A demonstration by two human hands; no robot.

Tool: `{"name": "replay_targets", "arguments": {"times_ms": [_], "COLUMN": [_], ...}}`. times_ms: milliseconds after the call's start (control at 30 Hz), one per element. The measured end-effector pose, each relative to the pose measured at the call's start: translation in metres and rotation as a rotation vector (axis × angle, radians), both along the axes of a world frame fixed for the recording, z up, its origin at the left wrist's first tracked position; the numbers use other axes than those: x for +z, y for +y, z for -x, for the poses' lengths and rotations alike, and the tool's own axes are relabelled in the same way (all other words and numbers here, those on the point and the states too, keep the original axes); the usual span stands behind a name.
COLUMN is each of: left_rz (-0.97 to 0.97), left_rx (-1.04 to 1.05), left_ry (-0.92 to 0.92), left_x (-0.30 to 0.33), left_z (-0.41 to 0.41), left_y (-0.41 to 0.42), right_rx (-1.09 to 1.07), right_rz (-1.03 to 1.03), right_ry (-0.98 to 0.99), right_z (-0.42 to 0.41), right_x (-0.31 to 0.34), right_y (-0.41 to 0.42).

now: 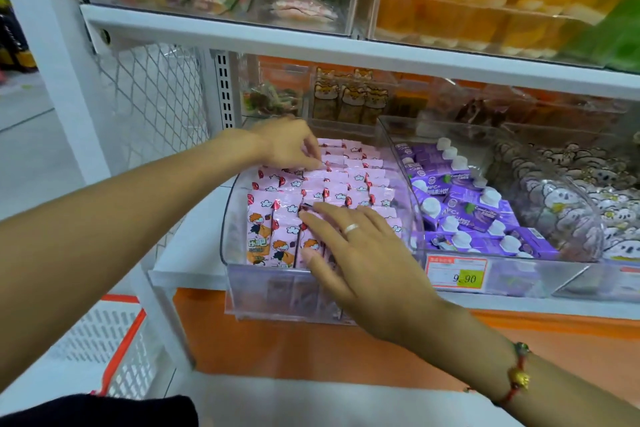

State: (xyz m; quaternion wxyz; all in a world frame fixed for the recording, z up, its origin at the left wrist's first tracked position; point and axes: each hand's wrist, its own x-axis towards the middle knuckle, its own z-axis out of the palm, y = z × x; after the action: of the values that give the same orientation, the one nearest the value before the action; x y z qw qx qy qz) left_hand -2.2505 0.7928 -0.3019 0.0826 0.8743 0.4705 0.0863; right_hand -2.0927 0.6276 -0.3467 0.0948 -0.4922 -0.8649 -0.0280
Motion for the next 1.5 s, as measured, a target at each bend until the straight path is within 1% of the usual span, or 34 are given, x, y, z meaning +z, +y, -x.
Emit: {"name": "replay_targets", "arguments": {"times_ms": [67,133,200,233,267,367,400,433,533,600,667,733,800,867,933,1033,1067,1167,1233,1333,1433,1500], "left_rz": [-0.036,-0.114,-0.204,-0.230,-0.234,-0.160,-0.137,-0.105,0.004,-0.036,-0.126,-0.193,-0.228,-0.210,-0.132,0.007,0.041,0.099,0.131,0.157,0.185,0.139], "left_rx": [0.000,0.031,0.092,0.124,0.166,0.339,0.386,0.420,0.487,0.558,0.589,0.527,0.444,0.359,0.274,0.212,0.208,0.238,0.261,0.204,0.136,0.130], "left_ry": [0.037,0.061,0.012,-0.075,-0.216,-0.776,-0.924,-1.035,-1.285,-1.379,-1.472,-1.565,-1.582,-1.541,-1.511,-1.483,-1.469,-1.398,-1.304,-1.170,-1.151,-1.117], "left_x": [0.000,-0.001,0.000,0.000,0.000,0.002,0.004,0.007,0.013,0.014,0.011,0.009,0.005,0.000,-0.006,-0.015,-0.018,-0.028,-0.034,-0.038,-0.041,-0.043], "left_z": [-0.001,-0.002,-0.003,-0.003,-0.003,-0.005,-0.004,-0.004,-0.002,-0.001,-0.001,-0.002,-0.003,-0.007,-0.015,-0.023,-0.023,-0.022,-0.022,-0.025,-0.027,-0.028], "left_y": [-0.001,-0.003,-0.006,-0.007,-0.009,-0.022,-0.027,-0.033,-0.052,-0.067,-0.086,-0.110,-0.135,-0.155,-0.169,-0.178,-0.179,-0.177,-0.177,-0.177,-0.178,-0.179], "right_rx": [-0.008,-0.010,-0.012,-0.011,-0.010,0.003,0.006,0.009,0.022,0.040,0.046,0.022,-0.018,-0.026,-0.017,-0.022,-0.029,-0.148,-0.216,-0.230,-0.201,-0.180], "right_rz": [-0.012,-0.018,-0.029,-0.031,-0.031,-0.035,-0.043,-0.052,-0.054,-0.038,-0.018,-0.041,-0.041,0.040,0.148,0.201,0.253,0.535,0.637,0.691,0.679,0.650], "right_ry": [-0.002,-0.008,-0.003,0.000,0.001,0.002,0.007,0.014,0.046,0.113,0.262,0.483,0.689,0.806,0.846,0.864,0.934,1.273,1.381,1.448,1.468,1.466], "right_z": [0.001,0.000,0.001,0.000,0.000,-0.001,0.000,0.000,-0.001,-0.002,-0.004,-0.008,-0.012,-0.013,-0.011,-0.007,-0.008,-0.015,-0.022,-0.025,-0.025,-0.024], "right_x": [-0.002,-0.003,-0.002,-0.002,-0.002,-0.003,-0.003,-0.003,-0.004,-0.002,0.004,0.012,0.021,0.028,0.033,0.035,0.035,0.032,0.029,0.029,0.025,0.023], "right_y": [-0.001,-0.002,-0.002,-0.002,-0.002,-0.001,-0.001,-0.001,0.000,0.000,-0.003,-0.008,-0.014,-0.021,-0.027,-0.027,-0.025,-0.015,-0.009,-0.005,-0.004,-0.005]}}
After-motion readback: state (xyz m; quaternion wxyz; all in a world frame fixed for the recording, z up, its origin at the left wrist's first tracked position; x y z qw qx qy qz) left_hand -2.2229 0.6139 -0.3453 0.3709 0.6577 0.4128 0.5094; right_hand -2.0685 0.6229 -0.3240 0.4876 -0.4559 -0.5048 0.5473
